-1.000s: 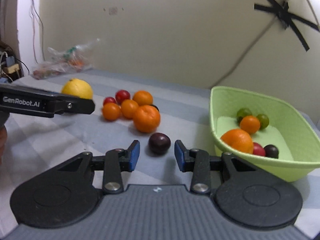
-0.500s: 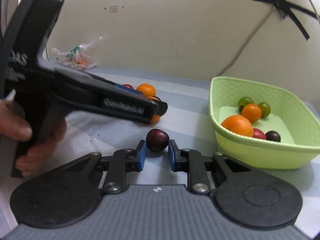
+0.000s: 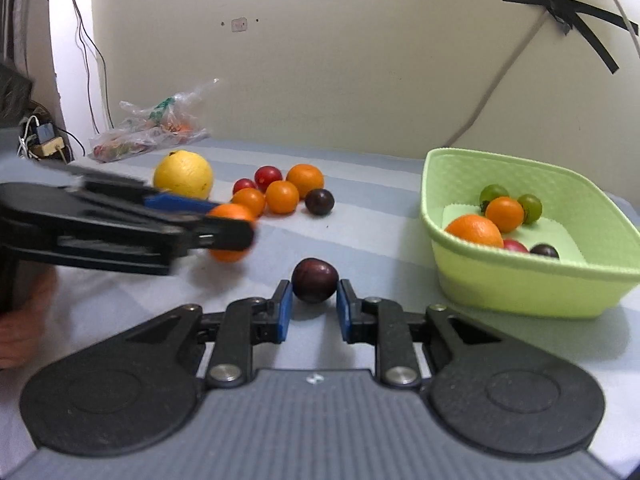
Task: Organize fruits
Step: 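Grasp a tangerine with the left tool while the right tool grasps a dark plum, then carry the tangerine and plum over the basket and open both tools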
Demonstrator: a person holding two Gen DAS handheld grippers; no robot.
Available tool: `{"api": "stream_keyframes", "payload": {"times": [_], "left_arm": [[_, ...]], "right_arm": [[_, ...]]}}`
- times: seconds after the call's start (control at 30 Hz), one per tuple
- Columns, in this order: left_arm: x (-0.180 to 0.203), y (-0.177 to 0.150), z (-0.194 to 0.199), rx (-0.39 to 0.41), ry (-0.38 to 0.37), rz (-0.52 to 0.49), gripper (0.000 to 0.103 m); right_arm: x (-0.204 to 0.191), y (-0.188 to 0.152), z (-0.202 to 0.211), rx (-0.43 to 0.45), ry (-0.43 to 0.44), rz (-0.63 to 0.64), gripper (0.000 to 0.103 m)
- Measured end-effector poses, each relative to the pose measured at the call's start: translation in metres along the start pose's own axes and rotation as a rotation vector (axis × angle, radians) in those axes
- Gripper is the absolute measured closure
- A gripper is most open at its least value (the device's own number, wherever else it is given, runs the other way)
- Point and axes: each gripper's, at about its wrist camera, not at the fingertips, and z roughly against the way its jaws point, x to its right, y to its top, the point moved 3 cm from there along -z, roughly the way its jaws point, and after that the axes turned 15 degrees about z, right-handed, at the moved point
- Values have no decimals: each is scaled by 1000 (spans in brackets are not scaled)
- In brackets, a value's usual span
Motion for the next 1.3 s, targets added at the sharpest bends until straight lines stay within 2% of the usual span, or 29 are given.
{"api": "stream_keyframes", "payload": {"times": [0.2,0.37,0.67,0.8,0.93,1.03,1.17,1.3], "left_arm": [[-7,-20,12,-13,27,28,64],[-2,-24,9,23,52,20,61],[-2,-28,3,-10,49,34,57],[0,-30,5,-1,45,29,64],[0,-29,5,2,42,29,65],[1,-27,7,10,46,41,65],[10,-9,6,9,-42,98,65],[44,27,-6,43,-97,61,65]], "right_arm": [[-11,-7,10,1,30,-20,76],[-16,-6,6,-20,23,-2,75],[-20,-6,3,-26,20,7,73],[-22,-5,3,-27,12,17,76],[-25,-5,4,-21,4,30,76],[-22,-6,9,15,-14,16,76],[-12,1,25,112,-34,-1,76],[22,16,48,201,-164,8,76]]}}
